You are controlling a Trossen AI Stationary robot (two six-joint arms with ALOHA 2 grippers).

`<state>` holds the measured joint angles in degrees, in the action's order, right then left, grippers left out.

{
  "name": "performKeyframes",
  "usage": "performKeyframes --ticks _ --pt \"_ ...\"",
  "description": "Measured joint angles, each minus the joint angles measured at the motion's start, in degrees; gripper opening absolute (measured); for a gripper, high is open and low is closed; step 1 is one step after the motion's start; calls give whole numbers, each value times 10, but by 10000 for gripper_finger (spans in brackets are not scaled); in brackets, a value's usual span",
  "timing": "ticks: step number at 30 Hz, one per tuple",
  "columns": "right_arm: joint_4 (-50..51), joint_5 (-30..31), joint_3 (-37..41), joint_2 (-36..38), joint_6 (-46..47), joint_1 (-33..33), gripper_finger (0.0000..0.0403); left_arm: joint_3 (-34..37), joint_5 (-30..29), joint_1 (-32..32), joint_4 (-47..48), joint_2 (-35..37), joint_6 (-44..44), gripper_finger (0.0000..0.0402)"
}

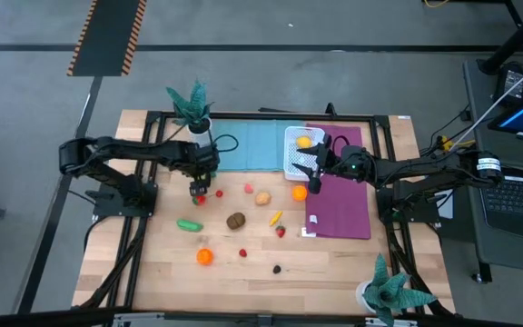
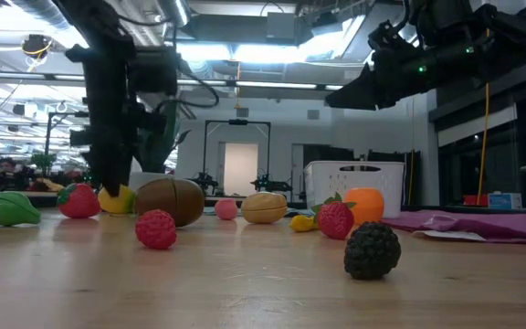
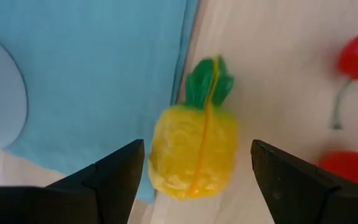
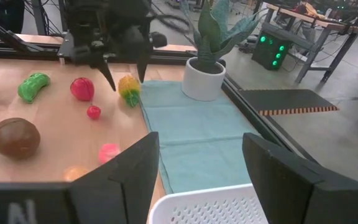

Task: Pick and placing Produce into tupperware
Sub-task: Put the yellow pineapple into the white container

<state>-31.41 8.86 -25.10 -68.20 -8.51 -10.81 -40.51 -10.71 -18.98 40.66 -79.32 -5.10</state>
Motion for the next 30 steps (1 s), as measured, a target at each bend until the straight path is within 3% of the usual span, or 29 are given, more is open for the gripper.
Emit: performKeyframes --ticks 9,23,30 --pt "0 0 0 0 3 0 232 -3 -17 0 -11 -73 0 288" --pt "0 0 0 0 3 -1 232 1 -18 0 -15 -62 16 287" --pt "0 0 0 0 3 -1 232 1 -15 0 -16 -62 32 253"
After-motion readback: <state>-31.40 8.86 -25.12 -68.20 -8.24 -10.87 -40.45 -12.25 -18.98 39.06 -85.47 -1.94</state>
